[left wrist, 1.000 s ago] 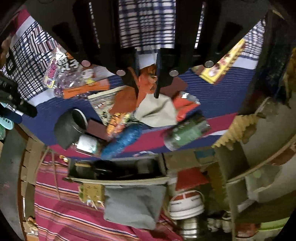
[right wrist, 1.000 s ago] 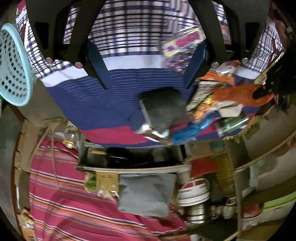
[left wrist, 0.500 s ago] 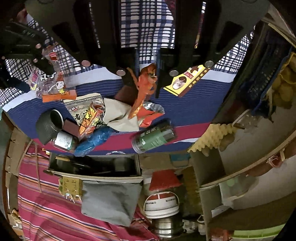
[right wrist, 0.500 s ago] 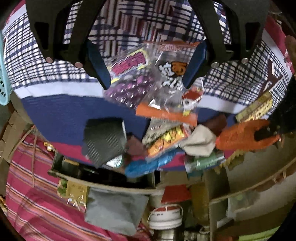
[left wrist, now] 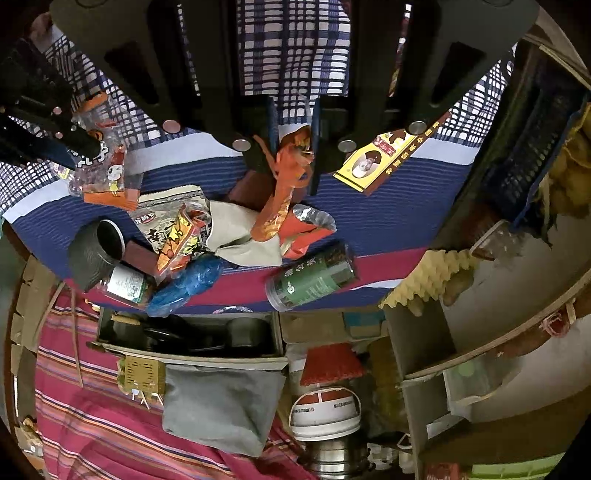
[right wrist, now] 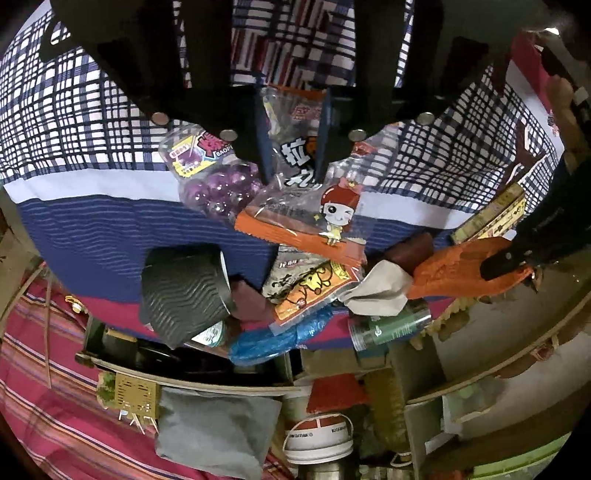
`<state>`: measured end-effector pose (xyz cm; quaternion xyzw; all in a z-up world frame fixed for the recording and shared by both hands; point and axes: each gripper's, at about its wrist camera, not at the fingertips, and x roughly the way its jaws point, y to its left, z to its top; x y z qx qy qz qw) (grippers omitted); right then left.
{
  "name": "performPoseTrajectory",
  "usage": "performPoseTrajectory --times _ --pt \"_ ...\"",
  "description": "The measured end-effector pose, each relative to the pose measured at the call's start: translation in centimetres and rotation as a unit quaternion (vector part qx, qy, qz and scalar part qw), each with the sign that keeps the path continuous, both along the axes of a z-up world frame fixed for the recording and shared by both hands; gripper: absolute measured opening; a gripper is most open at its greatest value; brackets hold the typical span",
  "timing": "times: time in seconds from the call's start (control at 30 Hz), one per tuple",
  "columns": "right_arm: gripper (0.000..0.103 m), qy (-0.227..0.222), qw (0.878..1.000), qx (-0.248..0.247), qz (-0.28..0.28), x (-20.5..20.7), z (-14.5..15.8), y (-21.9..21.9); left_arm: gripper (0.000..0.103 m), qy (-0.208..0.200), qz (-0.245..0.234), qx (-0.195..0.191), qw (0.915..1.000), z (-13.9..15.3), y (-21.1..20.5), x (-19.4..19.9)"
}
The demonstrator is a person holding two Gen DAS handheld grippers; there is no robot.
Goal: Collect trash
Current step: 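Carry the orange wrapper and candy bag with both tools over the blue basket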
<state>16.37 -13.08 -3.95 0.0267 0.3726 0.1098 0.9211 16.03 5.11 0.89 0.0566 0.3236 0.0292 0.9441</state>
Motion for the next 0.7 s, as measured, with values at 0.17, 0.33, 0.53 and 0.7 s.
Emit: performPoseTrajectory --times 0.17,0.33,0.53,0.7 --pt "0.021 -0.037 0.999 0.005 -0.021 -0.9 2.1 -1.4 0.012 -0.01 -0.007 0.0 0.9999 0.5 -0.6 -0.4" --pt "0.021 -0.061 0.996 0.008 -0.06 -1.6 3.9 -4.8 0.01 -0.029 -0.034 -0.015 0.9989 1.7 -2.1 -1.2" --pt "0.021 -0.081 0.988 0.013 -0.127 -2.9 5.6 -10.8 0.01 -0.05 -0.093 -0.022 0.9942 3.3 -6.5 -2.0" --pt "0.021 -0.085 0.979 0.041 -0.181 -4.0 6.3 -16.1 0.01 -0.058 -0.147 -0.014 0.9873 4.2 -11.4 -2.4"
